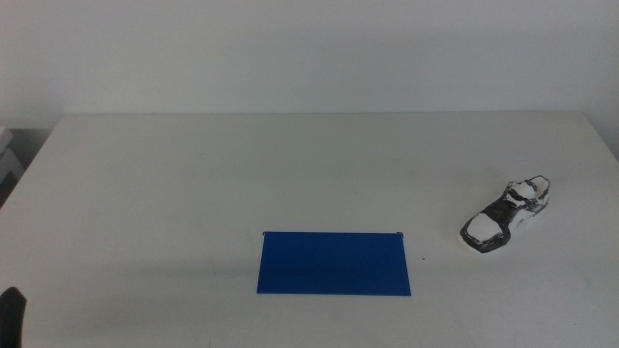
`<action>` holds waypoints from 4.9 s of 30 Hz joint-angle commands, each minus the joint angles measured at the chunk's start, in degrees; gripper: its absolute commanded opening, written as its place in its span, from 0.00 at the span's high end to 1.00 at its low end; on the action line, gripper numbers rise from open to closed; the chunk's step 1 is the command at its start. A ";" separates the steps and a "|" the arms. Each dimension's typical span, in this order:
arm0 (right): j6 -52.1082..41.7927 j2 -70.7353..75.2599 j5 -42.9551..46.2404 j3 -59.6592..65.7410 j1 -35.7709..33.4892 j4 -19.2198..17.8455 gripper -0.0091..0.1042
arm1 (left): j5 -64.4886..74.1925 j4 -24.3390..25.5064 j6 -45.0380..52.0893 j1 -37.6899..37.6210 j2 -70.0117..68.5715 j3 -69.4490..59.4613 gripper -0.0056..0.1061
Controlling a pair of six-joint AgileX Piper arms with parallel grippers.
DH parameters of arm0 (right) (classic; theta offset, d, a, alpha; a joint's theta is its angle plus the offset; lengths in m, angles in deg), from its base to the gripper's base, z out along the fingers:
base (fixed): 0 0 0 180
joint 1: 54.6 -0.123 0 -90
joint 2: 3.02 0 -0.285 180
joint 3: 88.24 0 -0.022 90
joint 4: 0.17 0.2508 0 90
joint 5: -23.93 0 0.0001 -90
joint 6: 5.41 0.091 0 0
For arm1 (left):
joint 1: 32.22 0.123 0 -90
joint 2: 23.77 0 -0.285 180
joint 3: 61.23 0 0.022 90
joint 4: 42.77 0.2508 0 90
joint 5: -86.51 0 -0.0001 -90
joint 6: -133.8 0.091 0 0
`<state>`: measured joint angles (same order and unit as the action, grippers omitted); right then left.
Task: Use one arm to grab the shoe from the table and place it on the mat.
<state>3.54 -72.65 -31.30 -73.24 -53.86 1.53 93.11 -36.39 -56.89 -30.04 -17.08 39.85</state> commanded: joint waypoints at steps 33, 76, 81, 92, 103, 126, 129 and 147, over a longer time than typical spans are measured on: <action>45.93 -42.01 4.44 -22.73 -3.11 -5.99 0.15 | -4.66 -0.22 -0.17 -0.27 -0.38 -0.29 0.11; 51.96 -50.66 0.33 -23.45 -4.67 -7.12 0.95 | -4.66 -0.22 -0.17 -0.27 -0.38 -0.29 0.11; 60.83 -48.22 -7.16 -25.62 -9.31 -16.81 0.95 | -4.66 -0.22 -0.17 -0.27 -0.38 -0.29 0.11; 74.38 -46.70 -18.56 -37.18 -21.72 -19.59 0.95 | -4.66 -0.22 -0.17 -0.27 -0.38 -0.29 0.11; 84.57 -48.47 -18.53 -39.55 -31.54 -17.05 0.95 | -4.66 -0.22 -0.17 -0.27 -0.38 -0.29 0.11; 98.72 -60.27 -18.55 -51.72 -39.23 -13.98 0.95 | -4.66 -0.22 -0.17 -0.27 -0.38 -0.29 0.11; 106.79 -60.27 -18.55 -51.72 -39.23 -13.39 0.95 | -4.66 -0.22 -0.17 -0.27 -0.38 -0.29 0.11; 113.71 -61.61 -18.55 -50.29 -36.71 -11.76 0.95 | -4.66 -0.22 -0.17 -0.27 -0.38 -0.29 0.11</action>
<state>117.37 -138.38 -45.76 -122.24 -90.93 -7.89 93.11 -36.39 -56.89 -30.04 -17.08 39.85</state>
